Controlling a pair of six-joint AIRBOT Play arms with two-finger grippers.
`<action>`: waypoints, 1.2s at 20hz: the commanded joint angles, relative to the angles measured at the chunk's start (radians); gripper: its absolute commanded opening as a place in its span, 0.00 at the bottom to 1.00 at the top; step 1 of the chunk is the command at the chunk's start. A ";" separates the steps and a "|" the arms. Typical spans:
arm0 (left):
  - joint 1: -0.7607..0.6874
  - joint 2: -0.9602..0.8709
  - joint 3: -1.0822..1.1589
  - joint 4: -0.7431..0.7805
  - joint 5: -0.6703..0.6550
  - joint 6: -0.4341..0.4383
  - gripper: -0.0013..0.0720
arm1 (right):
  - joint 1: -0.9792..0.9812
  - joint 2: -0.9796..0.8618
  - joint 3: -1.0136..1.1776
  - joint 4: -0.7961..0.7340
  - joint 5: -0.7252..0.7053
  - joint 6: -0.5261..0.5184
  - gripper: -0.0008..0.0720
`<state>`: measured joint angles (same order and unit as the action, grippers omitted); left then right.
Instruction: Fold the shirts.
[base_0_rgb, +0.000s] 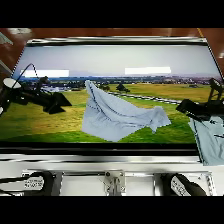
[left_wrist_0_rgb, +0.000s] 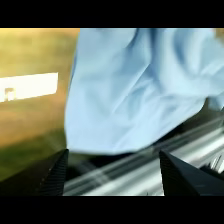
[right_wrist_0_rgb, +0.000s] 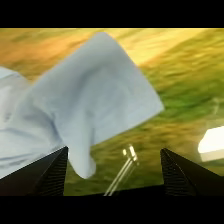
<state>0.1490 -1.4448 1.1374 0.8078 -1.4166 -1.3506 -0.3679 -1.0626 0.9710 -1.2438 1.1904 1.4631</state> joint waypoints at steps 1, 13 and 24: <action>-0.031 0.098 -0.279 0.068 0.000 -0.019 0.99 | -0.089 0.029 -0.011 -0.073 0.089 -0.022 0.96; -0.369 0.077 -0.563 -0.329 0.603 0.032 0.97 | -0.091 0.029 -0.076 0.008 -0.054 -0.024 0.96; -0.423 0.094 -0.550 -0.442 0.691 0.125 0.07 | -0.148 -0.148 -0.183 0.239 -0.011 -0.098 0.96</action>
<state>-0.2695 -1.3857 0.5823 0.3851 -0.7292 -1.2892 -0.4828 -1.1328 0.8436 -1.1740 1.1511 1.4193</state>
